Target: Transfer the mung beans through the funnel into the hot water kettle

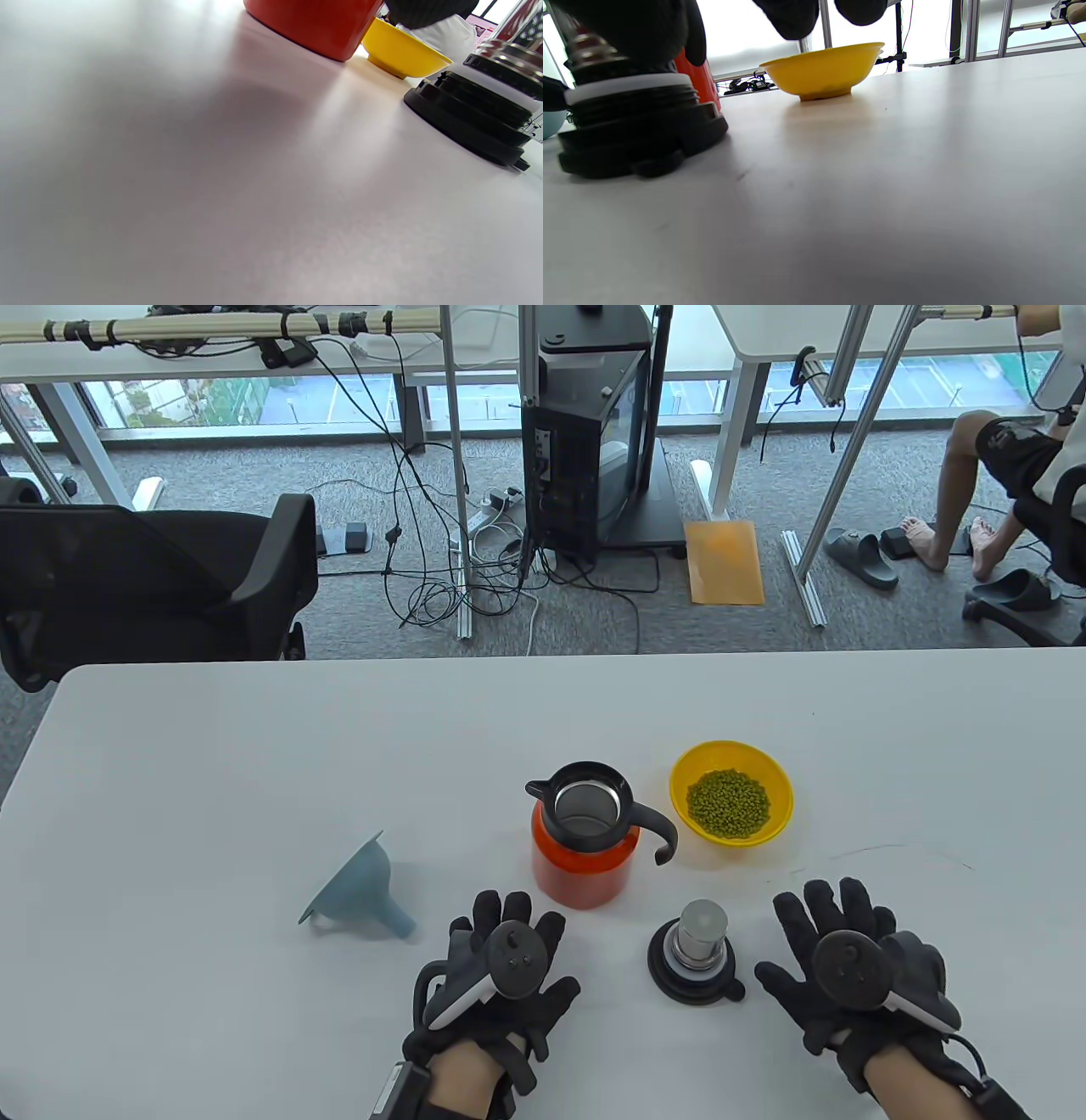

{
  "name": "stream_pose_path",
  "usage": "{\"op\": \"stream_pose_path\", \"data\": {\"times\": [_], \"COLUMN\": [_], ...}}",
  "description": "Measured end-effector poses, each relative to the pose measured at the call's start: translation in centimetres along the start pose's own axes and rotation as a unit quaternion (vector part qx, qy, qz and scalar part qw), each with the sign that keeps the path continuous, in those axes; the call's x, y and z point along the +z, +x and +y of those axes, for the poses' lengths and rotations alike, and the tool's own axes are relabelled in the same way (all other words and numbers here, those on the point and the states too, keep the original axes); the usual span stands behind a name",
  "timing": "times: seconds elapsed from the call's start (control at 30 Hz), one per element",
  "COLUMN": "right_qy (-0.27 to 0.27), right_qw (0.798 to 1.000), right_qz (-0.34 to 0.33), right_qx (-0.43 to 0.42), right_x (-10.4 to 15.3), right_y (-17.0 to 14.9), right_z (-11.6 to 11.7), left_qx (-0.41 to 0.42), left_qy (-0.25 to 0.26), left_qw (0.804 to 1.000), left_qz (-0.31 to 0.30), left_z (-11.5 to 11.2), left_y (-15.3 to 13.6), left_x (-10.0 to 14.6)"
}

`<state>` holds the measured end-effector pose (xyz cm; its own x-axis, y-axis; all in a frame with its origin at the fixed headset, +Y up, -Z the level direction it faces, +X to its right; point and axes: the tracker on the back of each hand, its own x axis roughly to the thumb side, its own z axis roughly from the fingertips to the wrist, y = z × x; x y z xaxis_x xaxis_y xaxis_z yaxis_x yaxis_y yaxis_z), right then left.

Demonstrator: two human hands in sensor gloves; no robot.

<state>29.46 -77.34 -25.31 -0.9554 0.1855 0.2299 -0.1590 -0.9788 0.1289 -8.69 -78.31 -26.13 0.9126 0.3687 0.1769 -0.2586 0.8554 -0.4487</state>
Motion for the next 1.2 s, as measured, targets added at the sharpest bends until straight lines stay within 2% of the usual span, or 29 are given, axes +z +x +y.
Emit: {"op": "stream_pose_path", "data": {"times": [0.07,0.13,0.3,0.43,0.6,0.83,1.03,1.2], "right_qy": [-0.005,0.013,-0.003,-0.004,-0.009,-0.012,-0.004,-0.001], "right_qw": [1.0,1.0,1.0,1.0,1.0,0.999,0.999,0.998], "right_qz": [0.003,0.011,0.011,0.005,-0.009,-0.012,-0.009,-0.006], "right_qx": [0.017,0.005,-0.012,-0.017,-0.023,-0.043,-0.054,-0.06], "right_x": [0.2,0.2,0.5,0.5,0.5,0.7,0.5,0.6], "right_y": [-0.6,-1.0,-1.5,-1.3,-0.8,-1.0,-1.4,-1.5], "right_z": [0.7,1.0,0.8,0.8,0.6,0.2,0.4,0.3], "left_qx": [-0.002,0.0,-0.006,-0.009,0.007,0.015,0.042,0.028], "left_qy": [0.004,0.006,0.024,0.035,0.046,0.074,0.077,0.072], "left_qw": [1.0,1.0,1.0,0.998,0.997,0.988,0.978,0.965], "left_qz": [0.003,0.007,0.019,0.041,0.064,0.134,0.188,0.249], "left_z": [-0.1,-0.1,0.6,1.8,4.5,9.8,11.7,11.8], "left_y": [0.1,0.1,-0.2,-0.4,-0.9,-5.0,-8.6,-11.7], "left_x": [0.0,0.2,0.9,1.5,2.0,2.1,1.3,0.8]}}
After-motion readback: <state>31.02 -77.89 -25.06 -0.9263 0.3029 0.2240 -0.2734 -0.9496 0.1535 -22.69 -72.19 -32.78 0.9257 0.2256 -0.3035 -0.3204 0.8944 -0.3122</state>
